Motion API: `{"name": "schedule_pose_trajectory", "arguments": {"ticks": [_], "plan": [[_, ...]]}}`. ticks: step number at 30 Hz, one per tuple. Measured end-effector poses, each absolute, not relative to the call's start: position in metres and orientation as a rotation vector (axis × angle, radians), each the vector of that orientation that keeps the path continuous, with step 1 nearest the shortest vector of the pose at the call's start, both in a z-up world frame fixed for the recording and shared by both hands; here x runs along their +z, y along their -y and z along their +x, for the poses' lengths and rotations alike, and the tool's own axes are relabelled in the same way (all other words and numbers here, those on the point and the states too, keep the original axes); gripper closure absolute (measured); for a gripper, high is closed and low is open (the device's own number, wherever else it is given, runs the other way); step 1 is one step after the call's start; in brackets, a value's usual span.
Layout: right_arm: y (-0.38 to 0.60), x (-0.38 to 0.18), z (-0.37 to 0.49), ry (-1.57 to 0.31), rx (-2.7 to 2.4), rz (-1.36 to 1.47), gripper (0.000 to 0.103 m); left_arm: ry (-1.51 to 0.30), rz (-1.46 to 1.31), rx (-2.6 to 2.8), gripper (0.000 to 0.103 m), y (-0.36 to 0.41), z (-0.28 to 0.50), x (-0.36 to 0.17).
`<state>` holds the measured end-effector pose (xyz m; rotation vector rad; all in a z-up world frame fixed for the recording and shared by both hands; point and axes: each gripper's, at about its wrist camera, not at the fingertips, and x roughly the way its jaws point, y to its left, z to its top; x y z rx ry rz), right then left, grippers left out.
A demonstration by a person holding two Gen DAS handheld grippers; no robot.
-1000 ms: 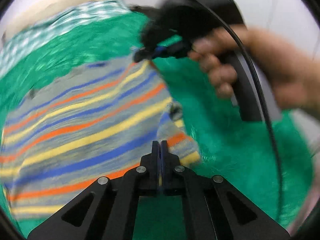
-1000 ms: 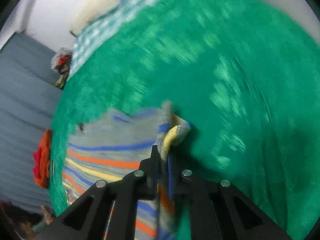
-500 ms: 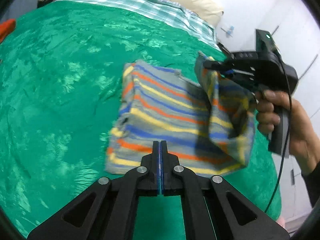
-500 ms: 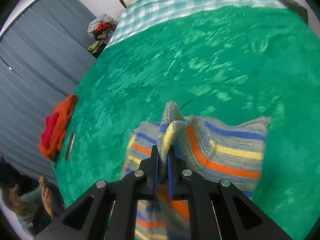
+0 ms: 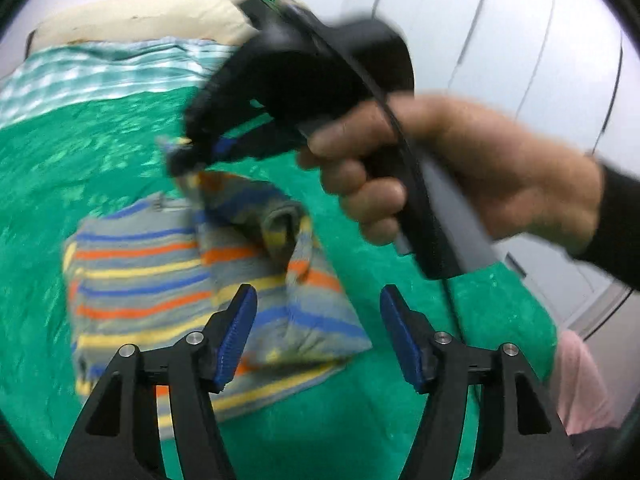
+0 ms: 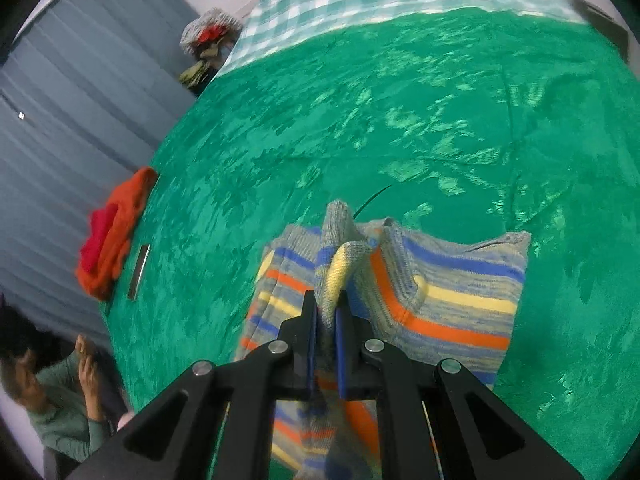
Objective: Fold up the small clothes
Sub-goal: 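Fold the held side edge across the sweater with the right tool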
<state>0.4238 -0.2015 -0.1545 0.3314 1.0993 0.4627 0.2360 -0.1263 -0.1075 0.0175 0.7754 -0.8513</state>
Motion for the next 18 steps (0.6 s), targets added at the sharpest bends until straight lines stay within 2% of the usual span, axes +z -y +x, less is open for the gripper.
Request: {"name": "schedule_pose_trajectory", "arguments": {"ticks": [1,2,4,9,14,15,16,17,18], "plan": [[0.2,-0.154,0.424,-1.113,0.483,0.323,0.095,-0.808,0.02,-0.878,0.075,0.134,0.24,-0.114],[0.198,-0.152,0.425,-1.132,0.515,0.31,0.095,-0.857,0.016,-0.901,0.103,0.138,0.245,-0.121],[0.193,-0.15,0.427,-1.163,0.545,0.272,0.095,-0.892,-0.003,-0.883,0.101,0.134,0.249,-0.13],[0.178,-0.148,0.44,-1.145,0.548,0.259,0.095,-0.885,-0.119,-0.732,0.101,0.057,0.248,-0.13],[0.136,-0.172,0.462,-1.129,0.569,0.312,0.095,-0.938,-0.149,-0.526,0.1,-0.001,0.255,-0.153],[0.128,-0.179,0.464,-1.129,0.571,0.31,0.093,-0.964,-0.153,-0.477,0.097,-0.006,0.256,-0.161],[0.118,-0.19,0.466,-1.125,0.572,0.306,0.086,-1.025,-0.154,-0.402,0.088,-0.015,0.26,-0.174],[0.112,-0.201,0.467,-1.129,0.56,0.316,0.071,-1.072,-0.156,-0.364,0.082,-0.02,0.262,-0.181],[0.112,-0.209,0.465,-1.137,0.543,0.337,0.064,-1.092,-0.174,-0.352,0.066,-0.026,0.259,-0.183]]}}
